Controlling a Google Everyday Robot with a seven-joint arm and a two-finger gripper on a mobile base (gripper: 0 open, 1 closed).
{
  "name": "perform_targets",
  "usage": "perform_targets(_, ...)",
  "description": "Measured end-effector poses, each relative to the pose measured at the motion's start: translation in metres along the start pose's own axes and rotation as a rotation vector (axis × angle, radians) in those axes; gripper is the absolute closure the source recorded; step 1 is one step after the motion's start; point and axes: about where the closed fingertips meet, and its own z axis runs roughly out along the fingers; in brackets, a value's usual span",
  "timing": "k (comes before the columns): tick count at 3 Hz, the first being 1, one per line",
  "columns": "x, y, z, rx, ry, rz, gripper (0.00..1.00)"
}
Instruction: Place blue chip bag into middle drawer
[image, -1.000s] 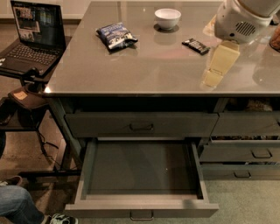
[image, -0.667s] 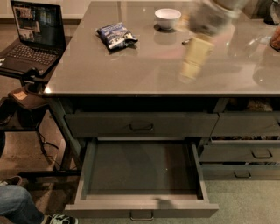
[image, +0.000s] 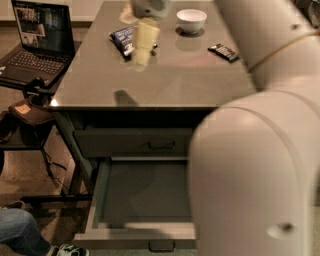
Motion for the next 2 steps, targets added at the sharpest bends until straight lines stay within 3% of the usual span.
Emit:
perform_targets(1,-0.028,-0.025,-0.007,0.070,-0.045,-0.034,0.00)
perform_targets(2,-0.009,-0.025,-0.023,0.155,-0.080,0.031,0.00)
